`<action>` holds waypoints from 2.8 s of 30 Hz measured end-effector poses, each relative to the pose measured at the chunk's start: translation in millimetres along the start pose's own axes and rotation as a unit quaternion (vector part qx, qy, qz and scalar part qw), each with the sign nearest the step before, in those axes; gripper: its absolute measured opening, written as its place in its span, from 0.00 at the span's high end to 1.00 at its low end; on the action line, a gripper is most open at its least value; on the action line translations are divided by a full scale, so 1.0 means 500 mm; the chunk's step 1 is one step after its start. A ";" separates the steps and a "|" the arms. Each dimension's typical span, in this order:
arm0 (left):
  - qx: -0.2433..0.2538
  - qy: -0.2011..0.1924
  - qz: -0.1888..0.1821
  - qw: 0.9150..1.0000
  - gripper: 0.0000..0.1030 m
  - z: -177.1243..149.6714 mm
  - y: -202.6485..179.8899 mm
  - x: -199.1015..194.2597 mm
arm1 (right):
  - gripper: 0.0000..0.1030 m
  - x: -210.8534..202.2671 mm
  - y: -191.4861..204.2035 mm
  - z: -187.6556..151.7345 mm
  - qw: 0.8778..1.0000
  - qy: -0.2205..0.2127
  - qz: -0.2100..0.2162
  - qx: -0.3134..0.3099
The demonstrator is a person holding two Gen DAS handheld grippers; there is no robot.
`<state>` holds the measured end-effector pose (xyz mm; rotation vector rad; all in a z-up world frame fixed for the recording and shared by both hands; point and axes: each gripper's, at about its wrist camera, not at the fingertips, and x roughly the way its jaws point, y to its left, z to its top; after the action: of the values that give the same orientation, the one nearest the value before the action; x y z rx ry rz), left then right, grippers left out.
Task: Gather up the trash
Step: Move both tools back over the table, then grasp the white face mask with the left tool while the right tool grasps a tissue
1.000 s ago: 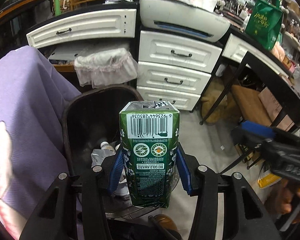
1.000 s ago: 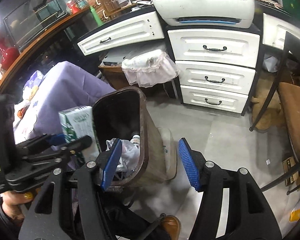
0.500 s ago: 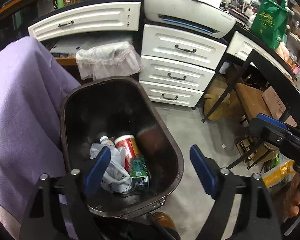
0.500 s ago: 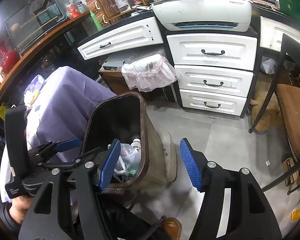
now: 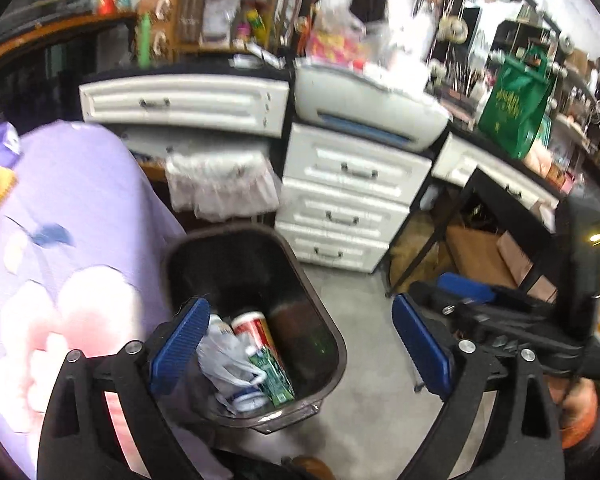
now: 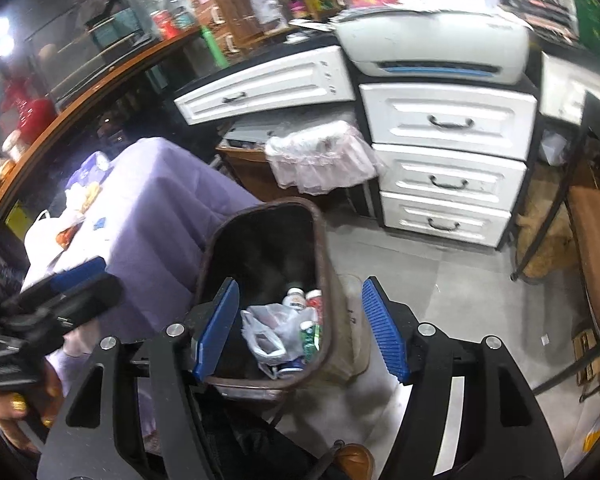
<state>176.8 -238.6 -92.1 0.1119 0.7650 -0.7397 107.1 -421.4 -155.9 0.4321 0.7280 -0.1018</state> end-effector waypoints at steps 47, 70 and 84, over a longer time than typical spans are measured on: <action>-0.111 -0.045 0.153 0.981 0.06 -0.063 0.647 -0.355 | 0.23 0.163 0.688 0.076 0.938 0.062 0.227 -0.254; -0.122 -0.066 0.126 0.982 0.96 -0.049 0.644 -0.326 | 0.23 0.289 0.851 0.093 0.899 0.055 0.193 -0.390; -0.157 -0.099 0.138 0.973 0.96 -0.069 0.653 -0.363 | 0.35 0.389 0.925 0.087 0.892 0.077 0.156 -0.417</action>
<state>279.1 120.1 -50.7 -0.1385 0.6499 -0.3539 389.5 -8.8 -95.8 -0.2779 0.7770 0.5449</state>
